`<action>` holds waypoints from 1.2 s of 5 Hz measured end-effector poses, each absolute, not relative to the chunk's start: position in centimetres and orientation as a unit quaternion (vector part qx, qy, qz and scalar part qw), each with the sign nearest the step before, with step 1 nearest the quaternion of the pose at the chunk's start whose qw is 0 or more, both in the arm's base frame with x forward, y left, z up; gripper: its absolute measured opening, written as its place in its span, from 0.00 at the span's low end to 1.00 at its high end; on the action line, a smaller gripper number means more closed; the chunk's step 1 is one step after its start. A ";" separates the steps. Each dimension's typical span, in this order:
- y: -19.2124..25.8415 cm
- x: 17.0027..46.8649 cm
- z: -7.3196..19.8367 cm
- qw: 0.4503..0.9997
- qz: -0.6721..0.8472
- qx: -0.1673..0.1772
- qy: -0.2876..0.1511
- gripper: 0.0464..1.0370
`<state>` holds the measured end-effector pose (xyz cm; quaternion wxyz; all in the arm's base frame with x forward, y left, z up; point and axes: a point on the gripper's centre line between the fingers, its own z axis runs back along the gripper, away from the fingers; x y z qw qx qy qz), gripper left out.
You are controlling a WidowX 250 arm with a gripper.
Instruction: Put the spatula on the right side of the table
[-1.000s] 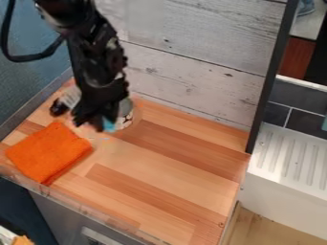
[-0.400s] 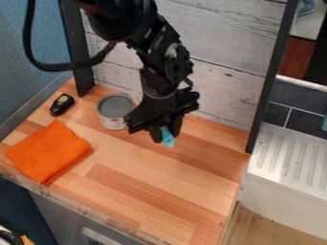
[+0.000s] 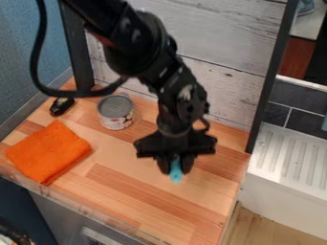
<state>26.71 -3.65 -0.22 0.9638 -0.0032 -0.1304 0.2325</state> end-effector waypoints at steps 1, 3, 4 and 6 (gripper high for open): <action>-4.6 25.3 -1.7 0.976 0.186 0.000 -0.112 0.28; -5.8 24.0 -5.0 0.983 0.151 0.029 -0.095 0.28; -5.9 24.4 -5.4 0.984 0.144 0.037 -0.101 0.34; -5.7 23.6 -5.1 0.985 0.138 0.040 -0.100 0.89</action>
